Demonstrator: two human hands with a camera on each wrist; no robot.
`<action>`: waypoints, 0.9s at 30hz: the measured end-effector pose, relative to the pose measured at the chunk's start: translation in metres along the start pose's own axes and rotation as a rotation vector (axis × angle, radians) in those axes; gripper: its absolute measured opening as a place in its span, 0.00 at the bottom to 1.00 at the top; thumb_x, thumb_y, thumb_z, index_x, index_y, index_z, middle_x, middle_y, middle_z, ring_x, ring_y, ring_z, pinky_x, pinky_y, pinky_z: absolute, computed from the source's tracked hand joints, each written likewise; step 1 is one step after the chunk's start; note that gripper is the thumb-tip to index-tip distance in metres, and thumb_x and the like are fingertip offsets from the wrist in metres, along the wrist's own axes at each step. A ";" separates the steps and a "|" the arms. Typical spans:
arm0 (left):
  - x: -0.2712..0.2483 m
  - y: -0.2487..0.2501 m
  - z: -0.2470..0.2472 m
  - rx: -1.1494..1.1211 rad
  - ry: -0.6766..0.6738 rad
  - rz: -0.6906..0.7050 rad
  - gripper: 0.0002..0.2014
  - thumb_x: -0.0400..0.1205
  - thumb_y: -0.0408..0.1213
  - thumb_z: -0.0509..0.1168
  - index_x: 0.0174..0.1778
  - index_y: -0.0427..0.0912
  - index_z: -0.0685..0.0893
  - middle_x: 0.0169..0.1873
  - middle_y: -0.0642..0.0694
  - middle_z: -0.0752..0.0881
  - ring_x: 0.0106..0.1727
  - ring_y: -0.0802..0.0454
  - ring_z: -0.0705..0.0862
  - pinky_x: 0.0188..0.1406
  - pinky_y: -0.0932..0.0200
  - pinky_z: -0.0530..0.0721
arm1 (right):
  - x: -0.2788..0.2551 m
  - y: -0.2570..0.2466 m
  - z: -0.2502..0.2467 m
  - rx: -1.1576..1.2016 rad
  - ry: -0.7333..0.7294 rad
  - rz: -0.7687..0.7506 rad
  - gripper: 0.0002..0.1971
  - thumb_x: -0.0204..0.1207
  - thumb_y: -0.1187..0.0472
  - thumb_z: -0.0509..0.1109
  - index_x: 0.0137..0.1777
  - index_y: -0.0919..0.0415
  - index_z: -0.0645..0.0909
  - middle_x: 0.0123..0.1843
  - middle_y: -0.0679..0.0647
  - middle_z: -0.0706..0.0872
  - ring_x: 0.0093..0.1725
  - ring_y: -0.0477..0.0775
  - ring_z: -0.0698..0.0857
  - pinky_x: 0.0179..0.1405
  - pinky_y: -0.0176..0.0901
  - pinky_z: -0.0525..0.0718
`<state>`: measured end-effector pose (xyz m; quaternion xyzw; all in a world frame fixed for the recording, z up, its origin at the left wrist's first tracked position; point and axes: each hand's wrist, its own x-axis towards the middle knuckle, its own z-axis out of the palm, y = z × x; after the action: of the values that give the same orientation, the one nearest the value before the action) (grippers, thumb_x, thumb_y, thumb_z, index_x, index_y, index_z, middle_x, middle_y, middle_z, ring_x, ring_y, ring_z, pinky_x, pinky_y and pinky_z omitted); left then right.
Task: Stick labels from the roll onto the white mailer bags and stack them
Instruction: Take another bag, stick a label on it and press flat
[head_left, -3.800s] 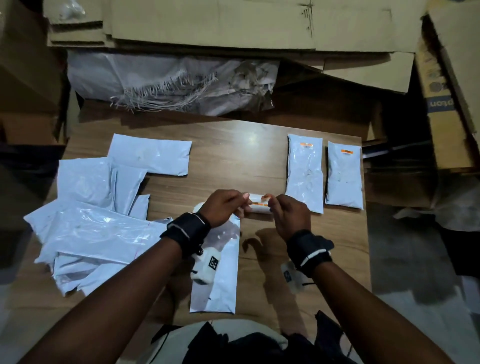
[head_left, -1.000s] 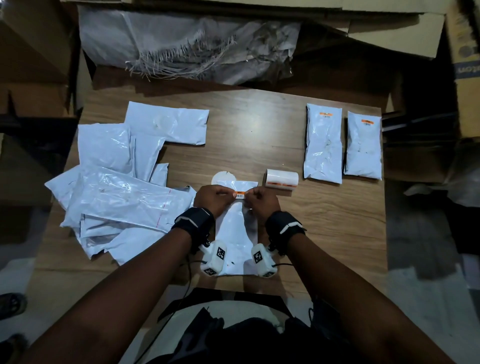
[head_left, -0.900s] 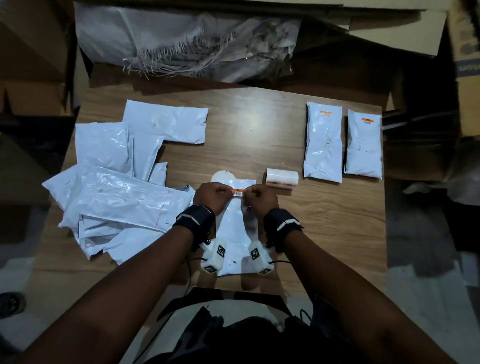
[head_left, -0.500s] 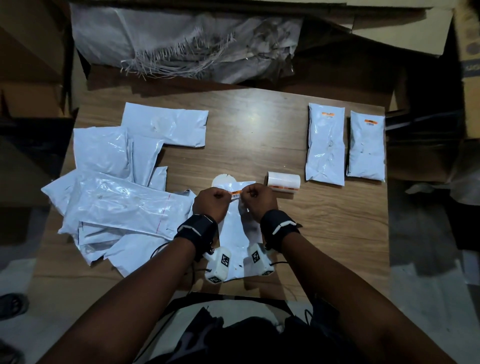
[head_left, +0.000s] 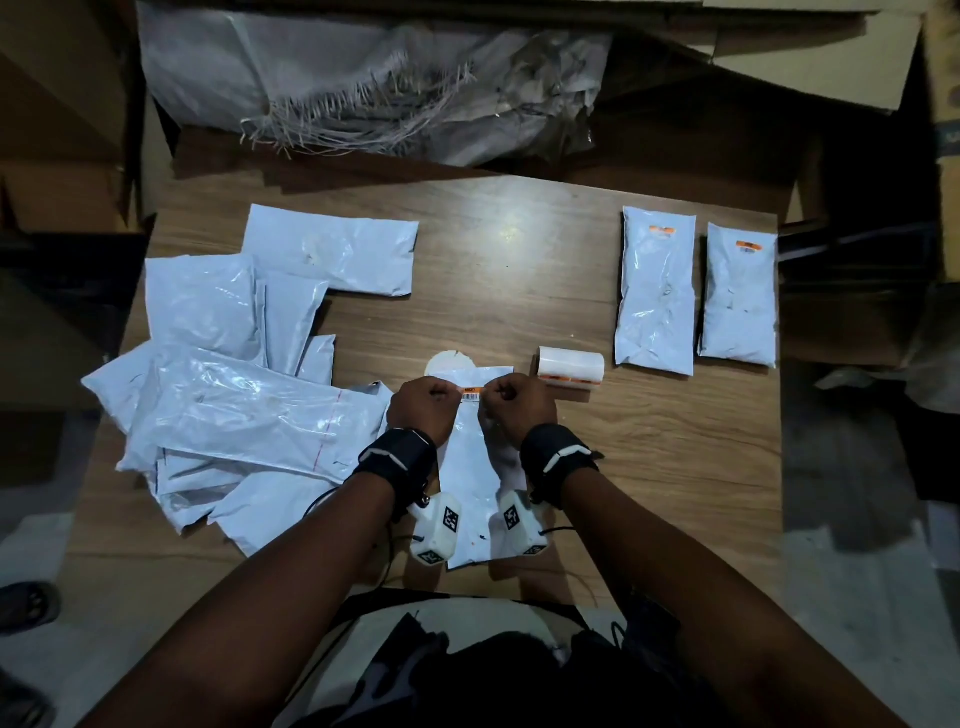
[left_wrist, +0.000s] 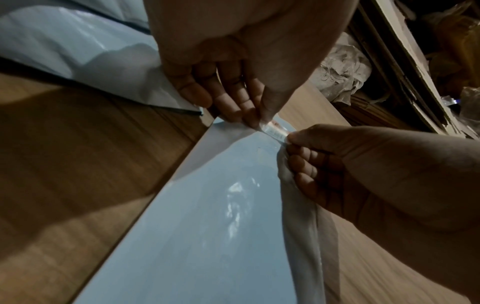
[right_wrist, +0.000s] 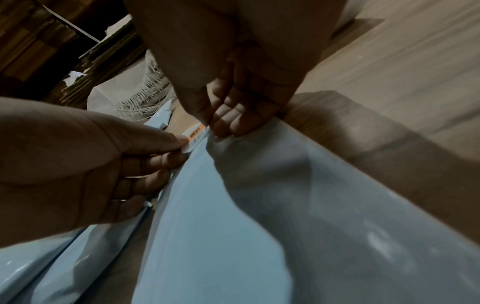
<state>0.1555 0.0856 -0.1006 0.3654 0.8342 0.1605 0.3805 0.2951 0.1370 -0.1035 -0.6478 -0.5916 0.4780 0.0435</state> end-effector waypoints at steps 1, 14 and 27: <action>0.001 -0.001 0.000 -0.002 -0.004 0.000 0.11 0.81 0.46 0.67 0.47 0.46 0.92 0.51 0.46 0.91 0.55 0.43 0.86 0.47 0.61 0.76 | 0.000 0.000 0.000 -0.003 0.005 0.013 0.06 0.73 0.57 0.72 0.35 0.50 0.83 0.37 0.47 0.89 0.42 0.50 0.87 0.42 0.36 0.78; -0.010 -0.005 -0.003 -0.014 0.160 0.179 0.16 0.80 0.43 0.68 0.63 0.46 0.78 0.50 0.46 0.85 0.52 0.43 0.85 0.52 0.51 0.81 | -0.025 -0.011 0.001 -0.190 0.127 -0.205 0.08 0.77 0.57 0.67 0.54 0.53 0.83 0.53 0.52 0.86 0.51 0.56 0.84 0.47 0.43 0.80; -0.037 -0.024 0.021 0.847 -0.006 0.328 0.36 0.88 0.53 0.48 0.85 0.37 0.43 0.84 0.35 0.33 0.85 0.37 0.37 0.82 0.35 0.42 | -0.047 0.022 0.034 -0.650 -0.011 -0.382 0.34 0.79 0.50 0.51 0.81 0.72 0.62 0.83 0.73 0.57 0.83 0.72 0.59 0.78 0.64 0.65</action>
<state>0.1765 0.0419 -0.1085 0.6165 0.7565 -0.1379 0.1693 0.2960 0.0752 -0.1085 -0.5031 -0.8229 0.2520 -0.0793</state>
